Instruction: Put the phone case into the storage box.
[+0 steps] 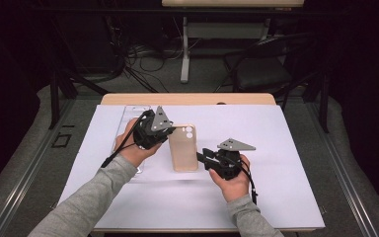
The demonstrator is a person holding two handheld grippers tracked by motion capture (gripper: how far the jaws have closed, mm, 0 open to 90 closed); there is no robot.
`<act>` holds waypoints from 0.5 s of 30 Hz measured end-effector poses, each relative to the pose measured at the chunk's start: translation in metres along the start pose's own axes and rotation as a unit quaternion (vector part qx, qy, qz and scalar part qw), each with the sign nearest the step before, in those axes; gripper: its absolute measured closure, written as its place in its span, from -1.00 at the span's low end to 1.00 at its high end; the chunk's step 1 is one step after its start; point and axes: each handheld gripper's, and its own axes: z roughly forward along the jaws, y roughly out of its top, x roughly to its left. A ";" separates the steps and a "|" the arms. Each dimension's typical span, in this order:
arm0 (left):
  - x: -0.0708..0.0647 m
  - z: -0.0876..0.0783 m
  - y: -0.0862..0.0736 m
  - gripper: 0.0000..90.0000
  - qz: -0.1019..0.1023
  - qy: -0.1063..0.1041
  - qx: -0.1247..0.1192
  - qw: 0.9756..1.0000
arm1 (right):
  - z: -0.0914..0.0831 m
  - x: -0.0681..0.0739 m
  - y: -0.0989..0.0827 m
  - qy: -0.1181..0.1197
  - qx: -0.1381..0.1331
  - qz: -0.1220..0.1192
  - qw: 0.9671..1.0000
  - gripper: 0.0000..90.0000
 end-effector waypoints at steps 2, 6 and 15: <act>0.001 0.000 -0.001 0.76 -0.001 0.002 0.000 1.000 | 0.000 -0.001 0.000 0.000 -0.002 0.001 1.000 0.46; 0.004 -0.001 -0.003 0.76 -0.003 0.004 -0.001 1.000 | 0.000 -0.001 0.000 -0.001 -0.001 0.001 1.000 0.41; 0.012 -0.001 -0.007 0.76 -0.004 0.011 0.004 1.000 | 0.001 -0.003 0.000 -0.012 -0.001 -0.006 1.000 0.24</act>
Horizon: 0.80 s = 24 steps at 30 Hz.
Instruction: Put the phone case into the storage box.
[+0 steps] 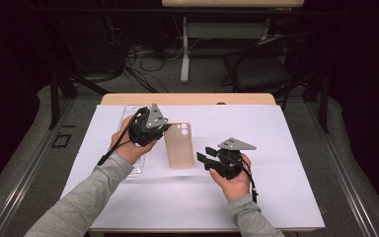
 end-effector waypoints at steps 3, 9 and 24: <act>0.002 0.000 -0.001 0.76 -0.002 0.003 -0.002 1.000 | 0.000 -0.001 0.000 -0.003 0.000 -0.002 1.000 0.22; 0.006 0.000 -0.003 0.76 -0.004 0.007 -0.003 1.000 | 0.001 -0.002 0.000 -0.004 0.005 -0.005 1.000 0.14; 0.020 0.000 -0.009 0.76 -0.011 0.019 -0.010 1.000 | 0.005 -0.002 -0.001 -0.005 0.019 -0.029 0.999 0.10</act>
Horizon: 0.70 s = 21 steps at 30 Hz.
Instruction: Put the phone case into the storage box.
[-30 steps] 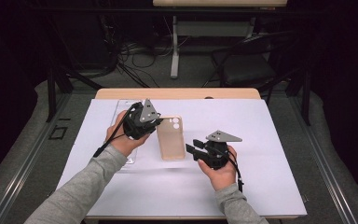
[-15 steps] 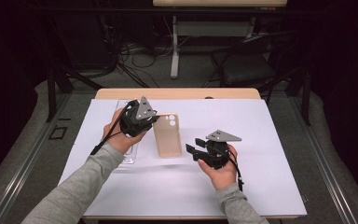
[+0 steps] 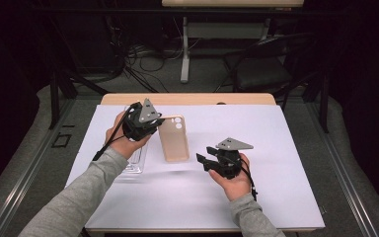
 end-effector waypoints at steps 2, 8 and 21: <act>0.002 0.000 0.000 0.76 0.002 0.001 0.001 1.000 | 0.001 0.000 0.000 0.001 0.001 -0.002 1.000 0.05; 0.005 0.000 -0.001 0.76 -0.004 0.001 -0.002 1.000 | 0.001 -0.001 0.000 0.006 -0.001 -0.003 1.000 0.01; 0.018 -0.005 -0.002 0.76 -0.007 0.009 -0.006 1.000 | 0.003 -0.003 -0.002 -0.004 -0.011 -0.011 1.000 -0.19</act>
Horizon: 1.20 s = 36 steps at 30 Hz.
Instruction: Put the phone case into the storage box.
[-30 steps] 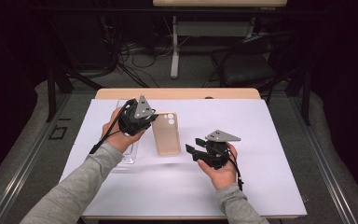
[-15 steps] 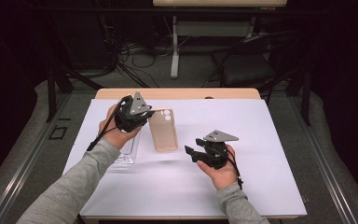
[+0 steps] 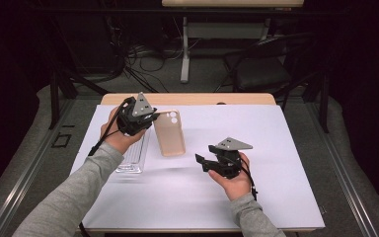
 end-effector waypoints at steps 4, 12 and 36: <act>0.004 -0.003 0.001 0.76 0.003 0.005 -0.001 1.000 | -0.001 -0.002 0.000 -0.010 -0.008 0.000 1.000 -0.32; 0.013 -0.008 0.003 0.76 0.010 0.016 -0.001 1.000 | -0.001 -0.006 0.000 -0.029 -0.004 -0.003 1.000 -0.51; 0.055 -0.018 0.002 0.76 0.025 0.058 0.000 0.998 | -0.002 -0.008 -0.004 -0.041 0.008 0.005 0.999 -1.00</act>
